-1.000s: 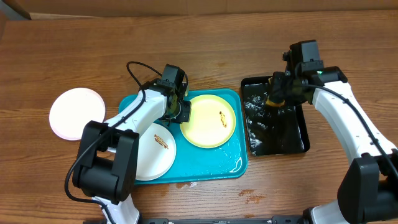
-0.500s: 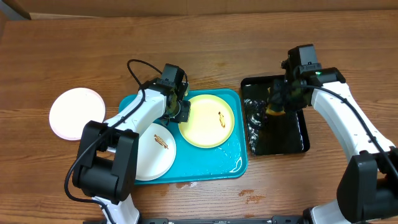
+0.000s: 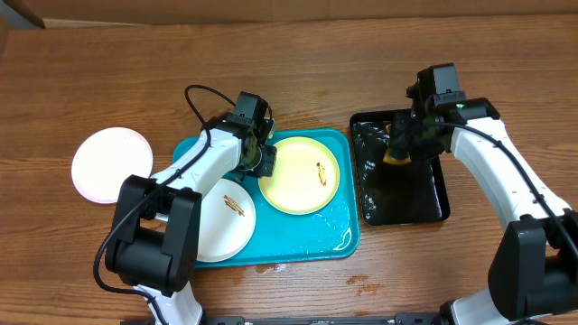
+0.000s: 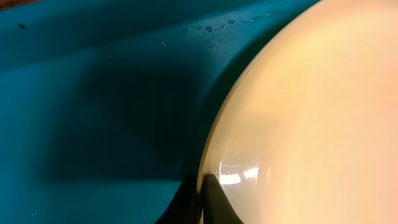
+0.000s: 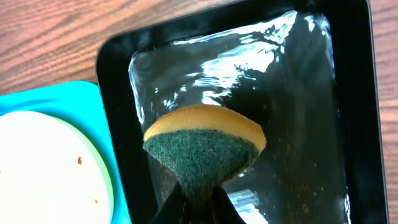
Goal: Clean dirty plates on tray and stack at the side
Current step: 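Grasp the sponge in the water with the right gripper and wet it, then carry the sponge with the right gripper onto the held yellow plate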
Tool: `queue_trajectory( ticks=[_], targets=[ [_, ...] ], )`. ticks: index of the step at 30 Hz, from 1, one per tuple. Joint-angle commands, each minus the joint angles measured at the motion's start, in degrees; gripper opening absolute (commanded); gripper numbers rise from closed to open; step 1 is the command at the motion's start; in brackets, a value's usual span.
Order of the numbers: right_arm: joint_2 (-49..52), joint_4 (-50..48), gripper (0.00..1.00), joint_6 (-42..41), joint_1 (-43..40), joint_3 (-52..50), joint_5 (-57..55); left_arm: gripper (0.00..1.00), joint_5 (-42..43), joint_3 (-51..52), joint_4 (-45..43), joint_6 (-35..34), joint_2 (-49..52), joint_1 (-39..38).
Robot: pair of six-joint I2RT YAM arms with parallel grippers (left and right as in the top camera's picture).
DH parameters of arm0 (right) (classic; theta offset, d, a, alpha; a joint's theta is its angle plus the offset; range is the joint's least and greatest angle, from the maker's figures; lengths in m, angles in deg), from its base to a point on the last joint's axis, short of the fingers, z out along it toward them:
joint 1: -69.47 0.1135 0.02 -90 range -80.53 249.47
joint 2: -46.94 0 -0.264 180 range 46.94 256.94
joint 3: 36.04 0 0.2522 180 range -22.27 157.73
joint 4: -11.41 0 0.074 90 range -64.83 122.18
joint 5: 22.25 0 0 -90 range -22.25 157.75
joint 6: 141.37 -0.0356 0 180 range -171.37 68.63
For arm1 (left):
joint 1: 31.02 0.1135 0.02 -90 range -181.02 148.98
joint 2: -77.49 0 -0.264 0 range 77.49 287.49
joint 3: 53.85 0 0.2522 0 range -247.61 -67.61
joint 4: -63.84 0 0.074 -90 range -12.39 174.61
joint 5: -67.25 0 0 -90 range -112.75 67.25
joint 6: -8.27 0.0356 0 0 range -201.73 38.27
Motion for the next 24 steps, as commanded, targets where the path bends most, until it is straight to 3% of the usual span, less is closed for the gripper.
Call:
queue_trajectory(
  ticks=[1,10,19,24],
  targets=[
    [0.24,-1.51,0.04,-0.13,0.28,0.02,-0.7,0.04,-2.51,-0.46,-0.31,1.66,0.72,0.42],
    [0.48,-1.05,0.04,-2.71,0.33,-0.02,-1.51,0.04,-2.49,-0.46,-0.68,-4.15,0.72,0.26],
    [0.48,-3.04,0.04,-2.69,0.39,-0.02,18.82,0.04,0.37,-0.46,-0.46,-11.32,0.72,0.26],
    [0.48,-7.91,0.04,-2.89,3.78,-0.02,21.53,0.04,2.86,-0.46,-0.39,-11.69,0.72,0.26]
  ],
)
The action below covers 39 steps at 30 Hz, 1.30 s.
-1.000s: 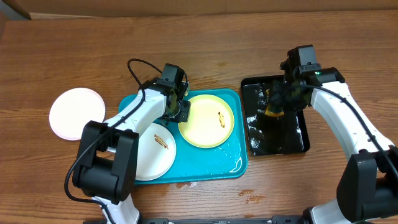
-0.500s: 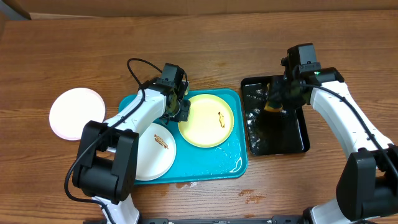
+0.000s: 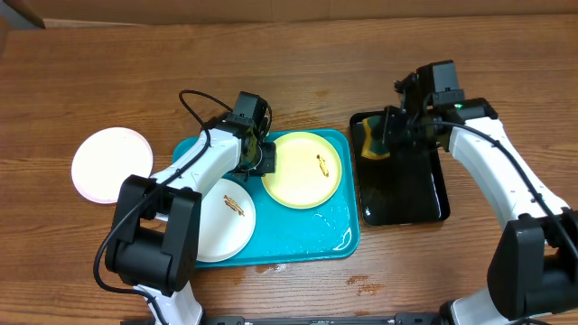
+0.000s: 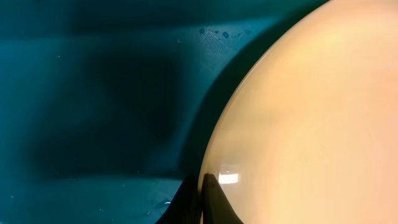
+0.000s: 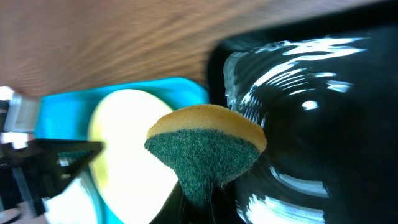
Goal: Clean dirty plates on tray and stack at the side
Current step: 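Carry the sponge with the right gripper onto the held yellow plate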
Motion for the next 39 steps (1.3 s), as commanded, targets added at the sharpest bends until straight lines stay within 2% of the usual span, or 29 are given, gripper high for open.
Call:
queue_trajectory(
  ticks=[1,4,6,9,12,15,20,26,39],
  targets=[
    [0.22,-3.13,0.04,-0.13,3.52,0.0,4.81,0.04,1.6,-0.46,0.04,-1.97,0.72,0.26],
    [0.22,-7.41,0.04,-0.11,8.76,0.0,0.68,0.04,1.77,-0.46,0.24,-1.95,0.72,0.26],
    [0.46,-10.69,0.04,0.83,14.62,0.0,-9.55,0.04,1.75,-0.46,0.59,-1.95,0.72,0.26],
    [1.81,-15.21,0.04,7.85,22.16,0.0,-24.02,0.04,1.75,-0.46,0.96,-1.95,0.72,0.26],
    [3.98,-19.04,0.04,12.66,25.83,0.0,-28.52,0.04,1.75,-0.46,1.05,-1.95,0.72,0.26],
    [6.54,-22.23,0.04,16.17,26.95,0.0,-28.61,0.04,1.75,-0.46,1.03,-1.95,0.72,0.26],
    [10.21,-24.63,0.04,17.14,26.29,0.0,-28.55,0.04,1.75,-0.46,1.05,-1.92,0.72,0.26],
    [14.69,-27.47,0.04,25.64,25.7,0.0,-24.35,0.04,1.75,-0.46,1.05,-1.92,0.72,0.26],
    [18.56,-30.01,0.04,25.94,22.51,0.0,-24.41,0.04,1.73,-0.46,1.2,-1.92,0.72,0.28]
  ],
)
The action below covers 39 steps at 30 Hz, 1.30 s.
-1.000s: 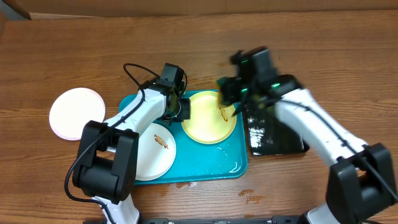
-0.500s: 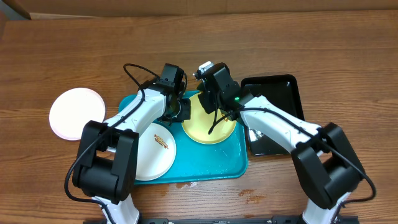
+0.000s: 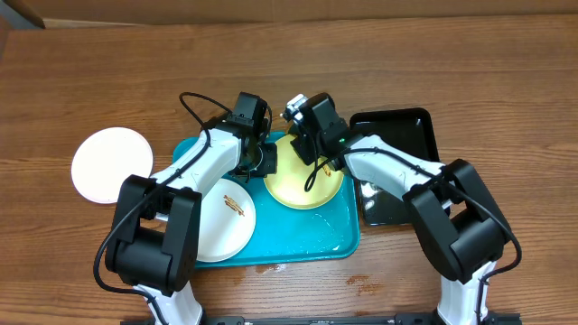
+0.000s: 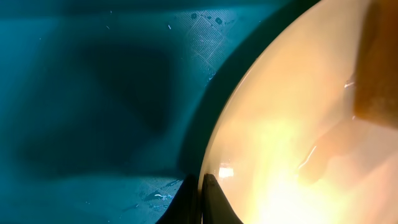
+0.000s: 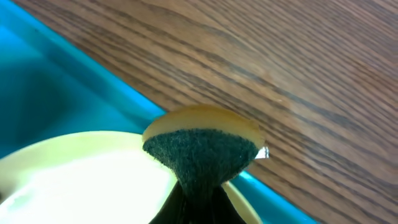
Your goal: Clean dirty plates on tray and stack at the side
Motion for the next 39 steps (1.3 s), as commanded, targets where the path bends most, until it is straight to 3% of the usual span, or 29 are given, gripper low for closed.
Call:
queue_trajectory(
  ticks=[1,7,39],
  targets=[
    [0.63,0.11,0.04,0.59,-1.81,0.04,0.39,0.04,0.02,-0.46,0.35,-0.79,0.72,0.28],
    [1.66,0.81,0.04,2.82,-2.67,0.04,6.8,0.04,0.02,-0.46,0.33,-0.81,0.72,0.28],
    [2.78,17.81,0.04,6.36,-3.02,0.04,6.8,0.04,-0.02,-0.46,-1.25,-2.97,0.72,0.33]
  ],
)
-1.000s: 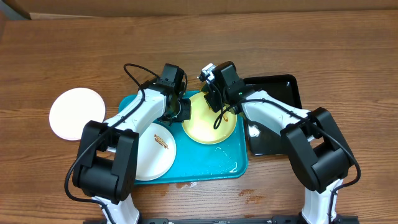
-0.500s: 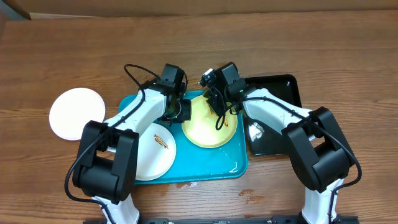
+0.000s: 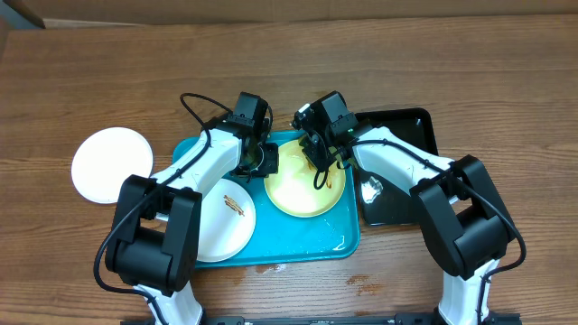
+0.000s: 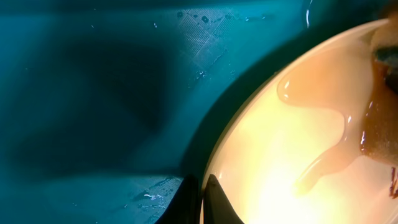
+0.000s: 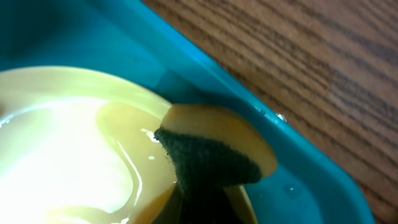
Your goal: Clean dirty plates on tray and stack at the side
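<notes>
A yellow plate (image 3: 302, 185) lies on the teal tray (image 3: 321, 239), its left rim pinched by my left gripper (image 3: 263, 161), which is shut on it (image 4: 200, 202). My right gripper (image 3: 318, 155) is shut on a yellow-and-green sponge (image 5: 214, 152) that presses on the plate's far right part, where water spreads (image 4: 323, 155). A white plate (image 3: 221, 221) with a brown smear sits at the tray's front left. Another white plate (image 3: 110, 164) rests on the table left of the tray.
A black basin (image 3: 411, 131) with water stands right of the tray on the wooden table (image 3: 108, 81). Droplets lie on the tray (image 4: 155, 196) near the plate.
The sponge in my right gripper has come down onto the yellow plate's far right part, and water now spreads over the plate. My left gripper still pinches the rim.
My right gripper held the sponge over the black basin while my left pinched the yellow plate's rim. The sponge was then lifted at the basin's left end, then over the plate's far edge. Now it presses on the wet plate.
</notes>
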Tool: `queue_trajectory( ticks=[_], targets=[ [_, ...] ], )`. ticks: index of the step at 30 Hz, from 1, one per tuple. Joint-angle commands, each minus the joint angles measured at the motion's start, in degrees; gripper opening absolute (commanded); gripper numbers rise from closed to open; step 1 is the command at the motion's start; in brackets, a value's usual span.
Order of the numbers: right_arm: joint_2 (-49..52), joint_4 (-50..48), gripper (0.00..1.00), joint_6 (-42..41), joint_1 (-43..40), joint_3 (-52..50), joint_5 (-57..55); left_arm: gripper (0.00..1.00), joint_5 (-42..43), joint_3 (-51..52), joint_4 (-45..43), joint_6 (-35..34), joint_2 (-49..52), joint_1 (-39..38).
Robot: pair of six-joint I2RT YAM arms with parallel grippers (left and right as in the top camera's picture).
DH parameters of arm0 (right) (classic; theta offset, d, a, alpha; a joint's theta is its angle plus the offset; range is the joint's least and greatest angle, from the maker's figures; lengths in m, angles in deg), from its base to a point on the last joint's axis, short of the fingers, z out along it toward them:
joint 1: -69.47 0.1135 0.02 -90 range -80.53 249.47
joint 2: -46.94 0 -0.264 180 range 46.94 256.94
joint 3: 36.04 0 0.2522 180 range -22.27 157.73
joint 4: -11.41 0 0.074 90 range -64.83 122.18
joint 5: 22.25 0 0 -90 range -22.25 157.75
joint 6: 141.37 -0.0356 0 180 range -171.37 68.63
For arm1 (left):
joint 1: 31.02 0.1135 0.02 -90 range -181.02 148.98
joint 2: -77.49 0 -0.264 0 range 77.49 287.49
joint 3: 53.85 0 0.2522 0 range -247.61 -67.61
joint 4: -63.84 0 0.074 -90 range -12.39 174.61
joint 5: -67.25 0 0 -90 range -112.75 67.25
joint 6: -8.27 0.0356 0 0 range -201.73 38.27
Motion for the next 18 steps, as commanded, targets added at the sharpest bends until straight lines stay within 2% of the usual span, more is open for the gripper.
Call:
queue_trajectory(
  ticks=[1,18],
  targets=[
    [2.34,3.67,0.04,0.26,-0.24,-2.01,0.39,0.04,-1.33,-0.46,-0.83,-2.54,0.72,0.33],
    [2.34,9.42,0.05,-0.9,-0.24,-2.01,2.16,0.04,-1.33,-0.46,-0.92,-2.93,0.72,0.33]
  ],
)
